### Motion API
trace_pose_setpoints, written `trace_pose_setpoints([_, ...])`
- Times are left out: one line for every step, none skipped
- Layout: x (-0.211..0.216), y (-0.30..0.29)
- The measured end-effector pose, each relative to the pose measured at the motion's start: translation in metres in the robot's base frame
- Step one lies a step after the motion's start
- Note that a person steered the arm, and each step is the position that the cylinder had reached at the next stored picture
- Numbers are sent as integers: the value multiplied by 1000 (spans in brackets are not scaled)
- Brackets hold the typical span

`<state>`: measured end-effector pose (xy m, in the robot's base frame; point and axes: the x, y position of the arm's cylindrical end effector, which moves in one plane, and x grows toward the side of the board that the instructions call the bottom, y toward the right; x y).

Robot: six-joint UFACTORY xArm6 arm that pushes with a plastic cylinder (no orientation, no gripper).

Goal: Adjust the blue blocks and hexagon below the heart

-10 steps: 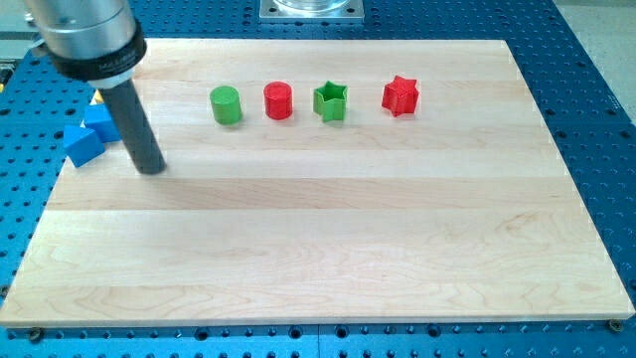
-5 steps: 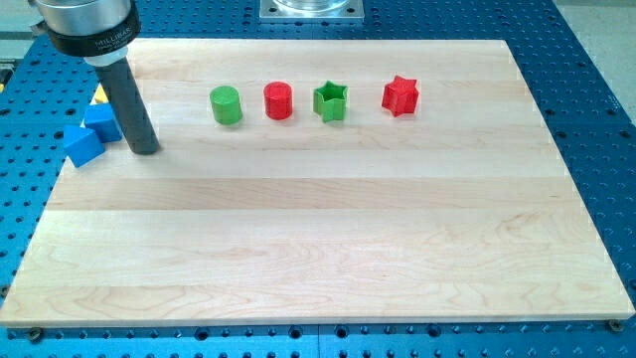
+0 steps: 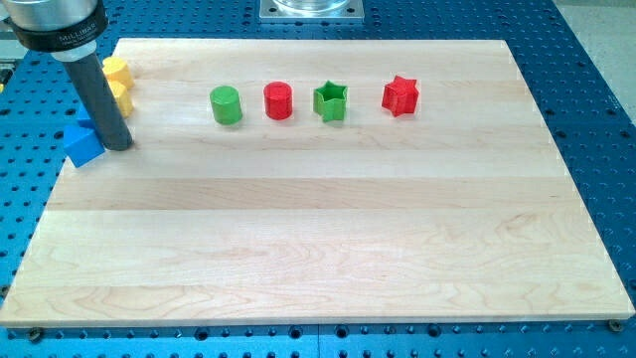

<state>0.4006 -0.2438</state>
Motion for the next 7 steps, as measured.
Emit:
trace_pose_setpoints([-3,30])
trace_pose_setpoints([-18,39])
trace_pose_setpoints([-31,39])
trace_pose_setpoints([-41,34])
trace_pose_setpoints([-45,20])
trace_pose_setpoints([-45,14])
trace_pose_setpoints([-47,9])
